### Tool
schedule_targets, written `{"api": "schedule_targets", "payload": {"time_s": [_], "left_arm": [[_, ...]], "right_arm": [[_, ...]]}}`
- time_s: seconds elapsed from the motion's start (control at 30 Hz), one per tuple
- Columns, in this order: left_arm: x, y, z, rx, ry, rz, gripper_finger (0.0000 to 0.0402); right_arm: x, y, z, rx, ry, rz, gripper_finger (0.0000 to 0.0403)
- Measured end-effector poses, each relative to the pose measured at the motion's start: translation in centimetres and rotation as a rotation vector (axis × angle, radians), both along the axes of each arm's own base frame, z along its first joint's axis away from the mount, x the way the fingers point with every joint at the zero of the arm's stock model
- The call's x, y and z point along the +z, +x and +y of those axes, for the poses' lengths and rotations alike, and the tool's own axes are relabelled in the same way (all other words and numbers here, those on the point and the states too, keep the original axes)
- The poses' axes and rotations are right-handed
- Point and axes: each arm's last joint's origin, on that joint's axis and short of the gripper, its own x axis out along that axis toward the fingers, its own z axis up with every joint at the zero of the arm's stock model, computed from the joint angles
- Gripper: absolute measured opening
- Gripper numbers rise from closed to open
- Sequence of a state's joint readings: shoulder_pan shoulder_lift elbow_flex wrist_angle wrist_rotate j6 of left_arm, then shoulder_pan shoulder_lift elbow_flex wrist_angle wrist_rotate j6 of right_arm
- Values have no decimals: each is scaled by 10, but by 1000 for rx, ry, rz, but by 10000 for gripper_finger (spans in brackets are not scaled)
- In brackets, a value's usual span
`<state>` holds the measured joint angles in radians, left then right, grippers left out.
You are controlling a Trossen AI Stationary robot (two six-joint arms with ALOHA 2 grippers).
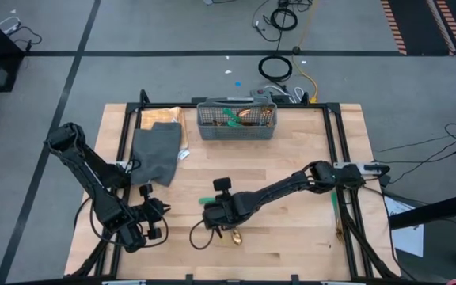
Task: Sort silverware
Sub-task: Put the green knife into the gray silverware basket
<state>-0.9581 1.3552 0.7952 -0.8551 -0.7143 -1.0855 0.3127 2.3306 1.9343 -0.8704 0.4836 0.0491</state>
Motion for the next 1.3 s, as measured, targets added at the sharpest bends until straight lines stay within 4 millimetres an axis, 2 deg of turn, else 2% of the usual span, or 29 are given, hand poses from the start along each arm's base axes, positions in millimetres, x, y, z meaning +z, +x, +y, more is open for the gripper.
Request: {"api": "schedule_targets", "payload": {"time_s": [0.2,0.33,0.43,0.6,0.77,0.87,1.1,1.3], "left_arm": [[0,0,0,0,-1,0,44],[0,0,0,0,-3,2,44],[0,0,0,0,-3,2,44],[0,0,0,2,-5,1,44],[0,0,0,4,-6,1,44],[0,0,0,4,-6,0,44],[0,0,0,4,-6,0,44],[0,0,0,4,-4,1,44]], "right_arm": [[8,6,-10,-21,-47,-53,2],[5,6,-24,9,2,25,1],[2,1,-38,36,124,154,8],[-1,-3,-54,32,223,252,72],[0,0,-58,49,221,232,155],[0,3,-58,59,224,204,183],[-2,7,-58,106,265,187,181],[-25,11,-63,102,299,234,170]]}}
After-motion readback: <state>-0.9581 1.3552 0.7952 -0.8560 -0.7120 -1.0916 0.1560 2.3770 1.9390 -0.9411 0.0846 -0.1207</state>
